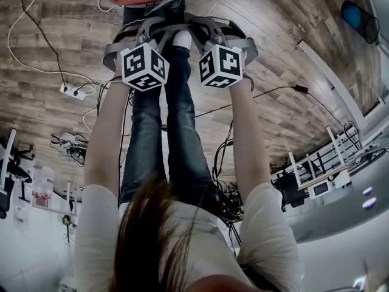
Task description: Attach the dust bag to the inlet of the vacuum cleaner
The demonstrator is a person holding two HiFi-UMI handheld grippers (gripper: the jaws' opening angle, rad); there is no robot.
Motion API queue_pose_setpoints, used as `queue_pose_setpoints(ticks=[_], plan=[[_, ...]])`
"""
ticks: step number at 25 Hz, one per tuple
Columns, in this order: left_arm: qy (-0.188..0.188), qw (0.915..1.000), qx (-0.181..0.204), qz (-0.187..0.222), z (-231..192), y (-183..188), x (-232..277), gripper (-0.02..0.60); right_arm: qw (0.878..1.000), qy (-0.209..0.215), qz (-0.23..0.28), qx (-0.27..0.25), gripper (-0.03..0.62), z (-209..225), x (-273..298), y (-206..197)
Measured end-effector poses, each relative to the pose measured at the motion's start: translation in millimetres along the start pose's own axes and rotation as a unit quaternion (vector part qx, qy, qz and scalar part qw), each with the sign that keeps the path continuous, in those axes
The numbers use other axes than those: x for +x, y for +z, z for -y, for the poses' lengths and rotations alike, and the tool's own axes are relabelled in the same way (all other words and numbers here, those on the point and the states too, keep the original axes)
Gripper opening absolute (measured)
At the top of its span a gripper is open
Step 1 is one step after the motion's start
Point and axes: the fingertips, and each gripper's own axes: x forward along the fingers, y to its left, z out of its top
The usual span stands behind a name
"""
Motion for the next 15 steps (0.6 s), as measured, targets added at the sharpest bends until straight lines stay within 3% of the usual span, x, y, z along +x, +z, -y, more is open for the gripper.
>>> queue_pose_setpoints(ticks=[8, 10, 15], plan=[[0.019, 0.9954, -0.092, 0.02, 1.2, -5.6, 3.5, 0.071, 0.996, 0.045, -0.021, -0.078, 0.037, 9.0, 5.7, 4.9], [0.015, 0.9961, -0.085, 0.016, 0.7, -5.0, 3.5, 0.072, 0.997, 0.038, -0.016, -0.064, 0.038, 8.9, 5.0, 4.4], [-0.02, 0.9996, -0.017, -0.014, -7.0, 3.3, 5.7, 0.077, 0.999, -0.007, 0.013, 0.043, 0.038, 10.8, 2.5, -2.9]])
